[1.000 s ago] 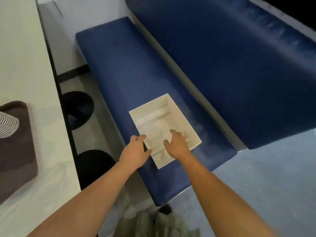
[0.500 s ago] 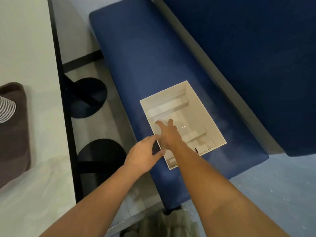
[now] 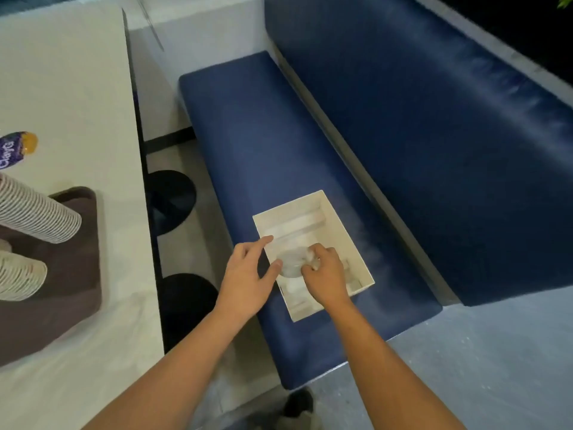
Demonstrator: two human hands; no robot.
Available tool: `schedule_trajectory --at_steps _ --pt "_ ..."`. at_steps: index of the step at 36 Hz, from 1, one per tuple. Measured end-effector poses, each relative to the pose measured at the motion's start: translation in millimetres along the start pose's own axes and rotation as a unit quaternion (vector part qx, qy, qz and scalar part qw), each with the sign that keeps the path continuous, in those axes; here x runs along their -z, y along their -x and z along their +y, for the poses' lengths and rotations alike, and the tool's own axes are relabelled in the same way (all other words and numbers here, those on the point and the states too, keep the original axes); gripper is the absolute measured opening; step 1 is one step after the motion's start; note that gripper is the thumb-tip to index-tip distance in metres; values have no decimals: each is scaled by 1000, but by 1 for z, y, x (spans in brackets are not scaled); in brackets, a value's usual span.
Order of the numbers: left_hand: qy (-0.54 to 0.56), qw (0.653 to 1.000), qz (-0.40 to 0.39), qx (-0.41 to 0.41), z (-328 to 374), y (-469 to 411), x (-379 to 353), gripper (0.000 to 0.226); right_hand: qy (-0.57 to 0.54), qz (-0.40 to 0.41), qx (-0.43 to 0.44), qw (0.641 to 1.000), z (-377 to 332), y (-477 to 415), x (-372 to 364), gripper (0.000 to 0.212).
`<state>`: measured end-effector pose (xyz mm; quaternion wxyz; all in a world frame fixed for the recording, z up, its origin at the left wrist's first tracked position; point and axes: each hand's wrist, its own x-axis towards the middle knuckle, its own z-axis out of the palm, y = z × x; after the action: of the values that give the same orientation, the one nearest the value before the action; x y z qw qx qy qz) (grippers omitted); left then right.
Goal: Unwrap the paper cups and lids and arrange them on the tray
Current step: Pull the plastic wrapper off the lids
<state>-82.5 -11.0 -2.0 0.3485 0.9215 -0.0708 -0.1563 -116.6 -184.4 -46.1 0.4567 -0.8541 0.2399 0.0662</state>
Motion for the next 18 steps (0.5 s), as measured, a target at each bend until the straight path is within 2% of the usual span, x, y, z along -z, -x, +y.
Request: schedule_trajectory --at_steps 5,10,18 --pt "-31 997 55 -41 48 32 49 36 -14 -28 71 997 -62 44 44 23" --pt "38 998 48 -24 73 64 99 29 -17 -38 164 986 -125 79 70 17" --pt "125 989 82 14 73 105 189 27 3 -91 246 965 -216 122 67 16"
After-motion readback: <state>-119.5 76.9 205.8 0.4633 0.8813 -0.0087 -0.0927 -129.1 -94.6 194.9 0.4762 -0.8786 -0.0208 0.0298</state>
